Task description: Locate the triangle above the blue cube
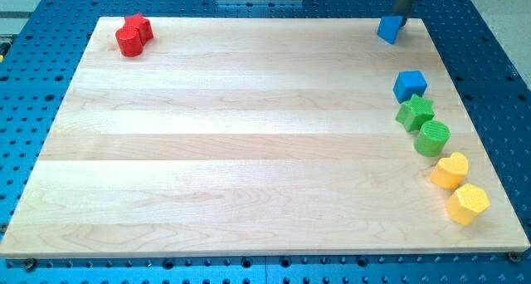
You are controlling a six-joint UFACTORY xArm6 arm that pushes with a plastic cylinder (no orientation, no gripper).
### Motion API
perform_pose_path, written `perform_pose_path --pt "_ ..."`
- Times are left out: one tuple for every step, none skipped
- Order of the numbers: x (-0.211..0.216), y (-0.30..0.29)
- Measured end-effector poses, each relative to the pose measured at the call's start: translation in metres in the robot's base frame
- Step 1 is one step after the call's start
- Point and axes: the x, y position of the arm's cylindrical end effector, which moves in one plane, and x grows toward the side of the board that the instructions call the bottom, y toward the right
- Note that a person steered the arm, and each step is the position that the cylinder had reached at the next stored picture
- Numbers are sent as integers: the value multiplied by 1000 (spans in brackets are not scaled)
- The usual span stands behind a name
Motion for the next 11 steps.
perform_pose_path --pt "54 -25" --pt "66 -31" --pt "98 -31" --pt "84 -58" --pt "105 -129" --pt "139 -110" --pt "144 -67" --pt "129 -59" --pt "129 -58" --pt "130 -58" --pt "133 -51"
